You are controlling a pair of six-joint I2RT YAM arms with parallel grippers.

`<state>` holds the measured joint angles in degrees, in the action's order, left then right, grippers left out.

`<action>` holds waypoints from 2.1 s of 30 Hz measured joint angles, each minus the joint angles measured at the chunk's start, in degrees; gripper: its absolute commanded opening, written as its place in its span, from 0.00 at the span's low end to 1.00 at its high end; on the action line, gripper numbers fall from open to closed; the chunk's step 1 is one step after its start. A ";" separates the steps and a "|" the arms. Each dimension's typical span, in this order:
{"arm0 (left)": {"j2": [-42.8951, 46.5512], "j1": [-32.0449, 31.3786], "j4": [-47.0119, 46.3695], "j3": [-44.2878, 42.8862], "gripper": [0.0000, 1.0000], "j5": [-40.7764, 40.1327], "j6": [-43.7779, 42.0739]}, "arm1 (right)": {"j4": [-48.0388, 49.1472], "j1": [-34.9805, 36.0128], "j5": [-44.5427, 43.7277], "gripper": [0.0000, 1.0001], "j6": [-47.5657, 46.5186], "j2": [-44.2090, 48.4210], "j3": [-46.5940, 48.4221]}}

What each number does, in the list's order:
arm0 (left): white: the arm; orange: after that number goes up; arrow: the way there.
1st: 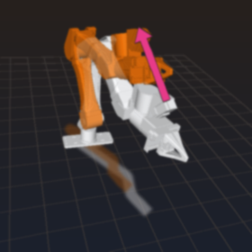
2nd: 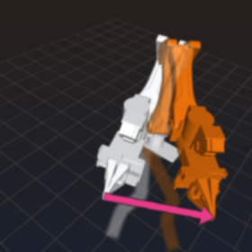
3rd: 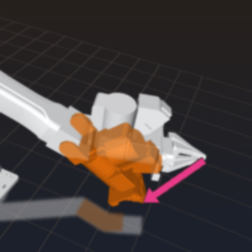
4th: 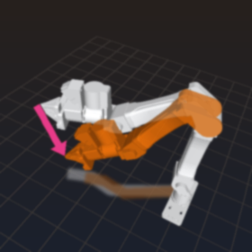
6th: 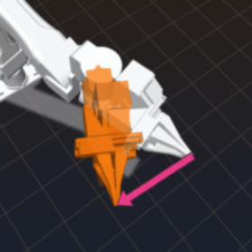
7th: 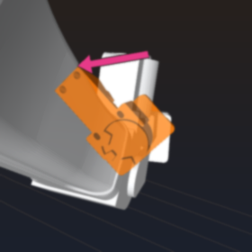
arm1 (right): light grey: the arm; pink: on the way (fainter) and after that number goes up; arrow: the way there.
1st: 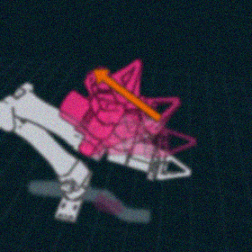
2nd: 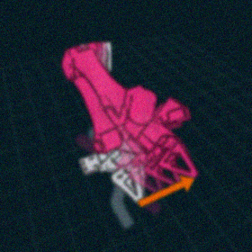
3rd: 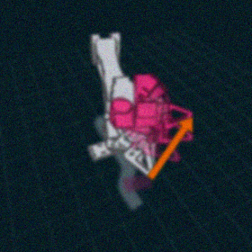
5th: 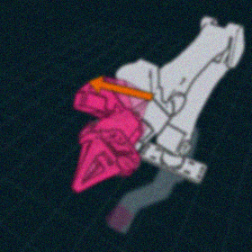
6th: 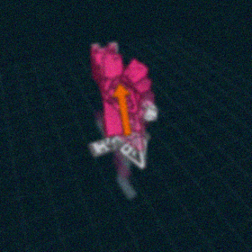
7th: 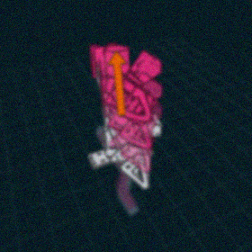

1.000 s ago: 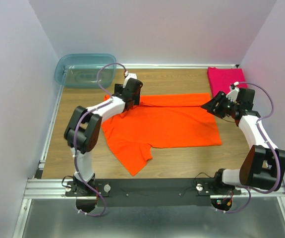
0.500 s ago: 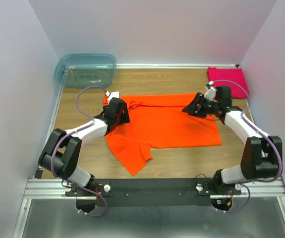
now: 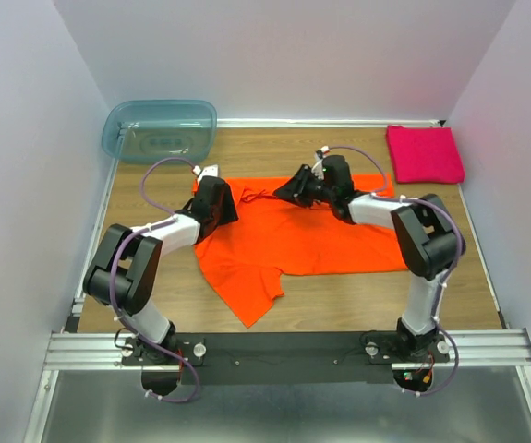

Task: Fold and stack the t-shirts
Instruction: Fold the tshirt

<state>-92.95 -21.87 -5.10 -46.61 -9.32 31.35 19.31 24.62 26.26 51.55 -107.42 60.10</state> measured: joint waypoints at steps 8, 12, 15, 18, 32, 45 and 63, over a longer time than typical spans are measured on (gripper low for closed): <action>-1.25 0.50 0.04 -0.13 0.44 1.51 0.79 | 9.62 6.58 -6.34 0.41 7.96 -11.87 7.72; -2.12 0.72 0.00 -1.01 0.44 1.95 0.87 | 10.64 8.50 -9.03 0.41 10.25 -15.74 10.01; -2.51 0.81 0.04 -1.18 0.44 2.25 0.87 | 10.95 9.25 -11.19 0.40 11.61 -16.74 10.27; -3.08 0.87 0.02 -1.55 0.44 2.58 0.87 | 11.15 9.62 -13.77 0.40 13.03 -17.40 10.34; -3.67 1.20 0.02 -1.62 0.44 3.61 0.87 | 11.93 10.05 -16.55 0.40 15.23 -22.38 14.34; -3.67 1.27 0.04 -1.70 0.42 3.98 0.87 | 12.41 10.84 -16.46 0.26 16.02 -23.74 15.87; -3.69 3.08 1.92 -3.98 0.00 5.46 0.85 | 12.15 10.95 -16.24 0.01 15.34 -22.64 14.71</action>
<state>-96.64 -18.79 -3.18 -50.59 -3.86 32.21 31.46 35.57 10.02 66.89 -130.06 74.81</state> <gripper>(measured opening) 0.009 0.013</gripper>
